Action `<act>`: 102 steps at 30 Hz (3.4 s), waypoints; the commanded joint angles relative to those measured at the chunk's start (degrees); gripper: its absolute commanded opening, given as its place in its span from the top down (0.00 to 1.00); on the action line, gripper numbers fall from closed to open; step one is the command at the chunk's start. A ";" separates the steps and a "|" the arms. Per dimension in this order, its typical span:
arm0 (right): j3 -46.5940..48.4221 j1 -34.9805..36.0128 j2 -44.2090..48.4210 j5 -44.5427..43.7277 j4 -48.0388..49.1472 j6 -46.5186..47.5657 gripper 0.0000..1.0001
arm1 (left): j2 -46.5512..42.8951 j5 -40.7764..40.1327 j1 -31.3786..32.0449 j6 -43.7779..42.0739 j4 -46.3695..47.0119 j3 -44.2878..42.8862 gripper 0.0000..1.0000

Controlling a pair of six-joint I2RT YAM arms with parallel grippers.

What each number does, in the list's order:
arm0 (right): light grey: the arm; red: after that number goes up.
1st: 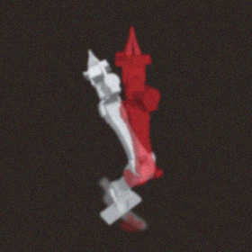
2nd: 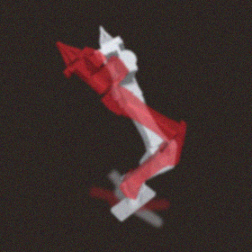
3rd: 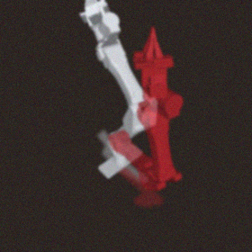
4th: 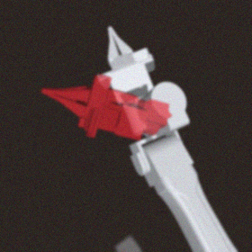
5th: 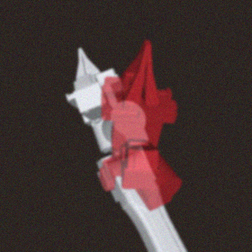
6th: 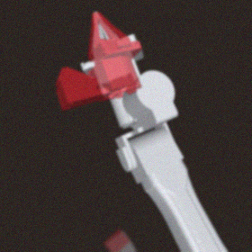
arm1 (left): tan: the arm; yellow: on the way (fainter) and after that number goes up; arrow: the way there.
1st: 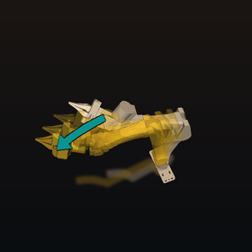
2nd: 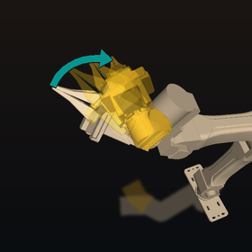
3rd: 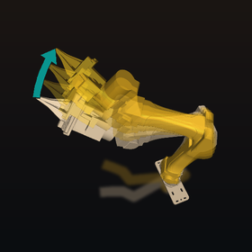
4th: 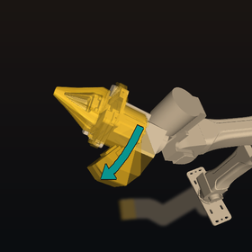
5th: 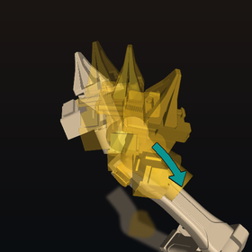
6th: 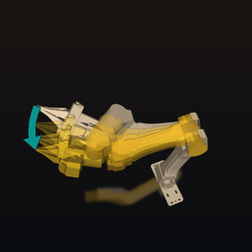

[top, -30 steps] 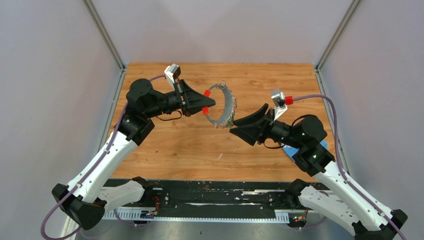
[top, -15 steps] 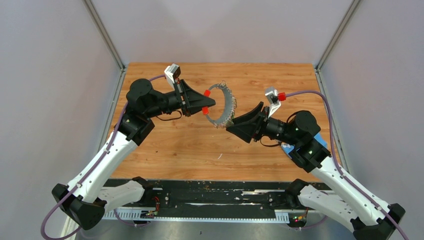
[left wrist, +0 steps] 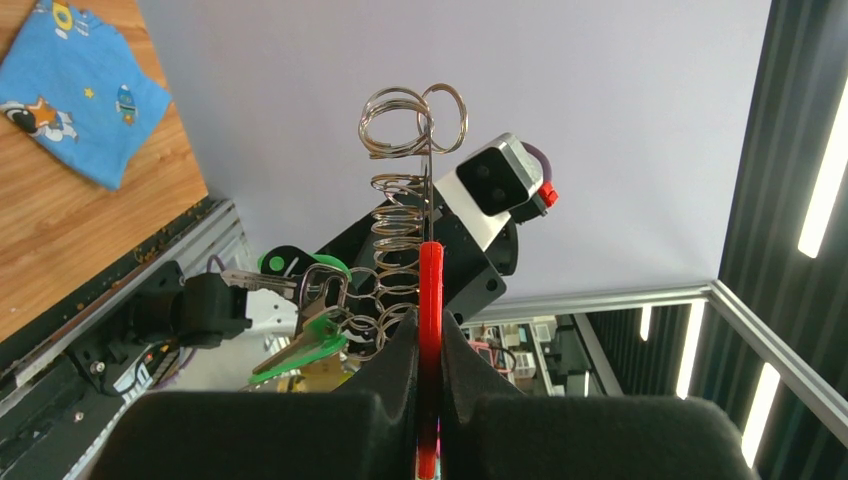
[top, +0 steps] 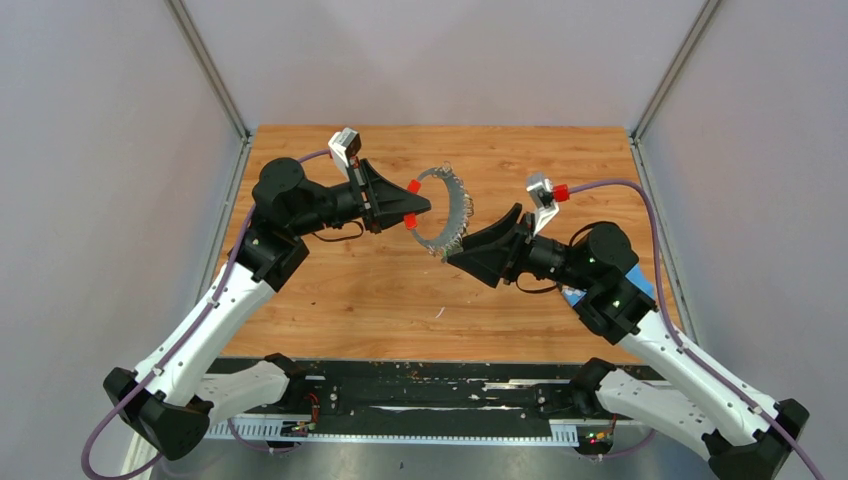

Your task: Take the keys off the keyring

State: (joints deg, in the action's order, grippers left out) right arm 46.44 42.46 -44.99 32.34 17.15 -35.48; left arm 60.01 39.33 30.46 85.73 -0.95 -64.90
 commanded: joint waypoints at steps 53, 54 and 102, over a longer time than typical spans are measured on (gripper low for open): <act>-7.44 3.83 2.85 -5.46 7.05 -3.95 0.67 | -2.40 1.10 0.03 1.28 -0.87 1.88 1.00; -7.23 3.78 2.61 -5.44 7.22 -4.06 0.68 | -2.46 1.10 -0.02 1.28 -0.81 1.87 1.00; -4.77 3.86 1.76 -4.87 6.10 2.87 0.70 | -1.71 1.54 0.04 1.12 -0.72 1.51 1.00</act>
State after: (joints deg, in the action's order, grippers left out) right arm 40.80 45.41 -44.07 28.42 24.08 -35.62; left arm 58.35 38.96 30.46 85.80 -1.43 -62.89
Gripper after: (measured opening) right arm 0.302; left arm 0.031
